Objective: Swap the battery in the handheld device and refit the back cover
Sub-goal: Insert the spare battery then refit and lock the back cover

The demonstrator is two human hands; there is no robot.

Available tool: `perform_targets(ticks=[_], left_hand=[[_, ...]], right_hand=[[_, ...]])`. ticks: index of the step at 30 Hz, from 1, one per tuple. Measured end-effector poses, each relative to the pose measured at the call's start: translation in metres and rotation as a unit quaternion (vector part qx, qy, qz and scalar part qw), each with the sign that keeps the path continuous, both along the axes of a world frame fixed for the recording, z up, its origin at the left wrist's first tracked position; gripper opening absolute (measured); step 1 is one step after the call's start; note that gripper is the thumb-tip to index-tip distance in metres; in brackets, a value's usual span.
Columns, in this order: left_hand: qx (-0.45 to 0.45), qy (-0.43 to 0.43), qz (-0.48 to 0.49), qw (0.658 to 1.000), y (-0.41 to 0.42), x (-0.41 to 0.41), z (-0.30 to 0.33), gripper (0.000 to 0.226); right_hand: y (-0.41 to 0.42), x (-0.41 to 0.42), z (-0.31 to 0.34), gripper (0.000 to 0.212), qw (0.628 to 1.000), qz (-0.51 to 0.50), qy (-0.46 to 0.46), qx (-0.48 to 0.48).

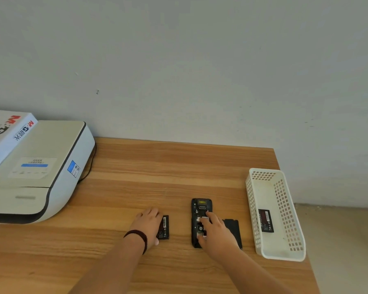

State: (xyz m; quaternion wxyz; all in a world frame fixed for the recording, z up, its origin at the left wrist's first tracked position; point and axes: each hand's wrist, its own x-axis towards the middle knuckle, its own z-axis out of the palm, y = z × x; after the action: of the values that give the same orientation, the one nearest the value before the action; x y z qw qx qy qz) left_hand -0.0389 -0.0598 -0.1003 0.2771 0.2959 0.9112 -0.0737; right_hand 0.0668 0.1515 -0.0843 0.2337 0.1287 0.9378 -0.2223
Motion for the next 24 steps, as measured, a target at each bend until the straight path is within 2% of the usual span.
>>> perform_targets(ticks=[7,11,14,16,19,24], left_hand=[[0.078,-0.005,0.037,0.996,-0.009,0.001,-0.004,0.074],[0.157,-0.030,0.072,0.984,-0.002,-0.002,0.007,0.076],[0.207,-0.028,0.065,0.976,0.012,-0.003,0.021,0.076],[0.229,-0.022,0.054,0.972,0.026,-0.001,0.030,0.073],[0.252,-0.016,0.028,0.967,0.048,0.007,0.036,0.070],[0.265,-0.011,-0.005,0.964,0.075,0.022,0.031,0.075]], right_hand=[[0.004,0.000,-0.002,0.052,1.000,0.012,0.009,-0.001],[0.007,0.001,0.000,0.051,1.000,0.011,0.020,-0.012],[0.012,-0.001,0.004,0.047,0.998,-0.023,0.051,-0.030],[0.015,-0.005,0.011,0.042,0.992,-0.089,0.055,-0.077],[0.015,-0.010,0.021,0.035,0.955,-0.206,0.015,-0.215],[0.019,-0.007,0.024,0.025,0.892,-0.316,-0.035,-0.322]])
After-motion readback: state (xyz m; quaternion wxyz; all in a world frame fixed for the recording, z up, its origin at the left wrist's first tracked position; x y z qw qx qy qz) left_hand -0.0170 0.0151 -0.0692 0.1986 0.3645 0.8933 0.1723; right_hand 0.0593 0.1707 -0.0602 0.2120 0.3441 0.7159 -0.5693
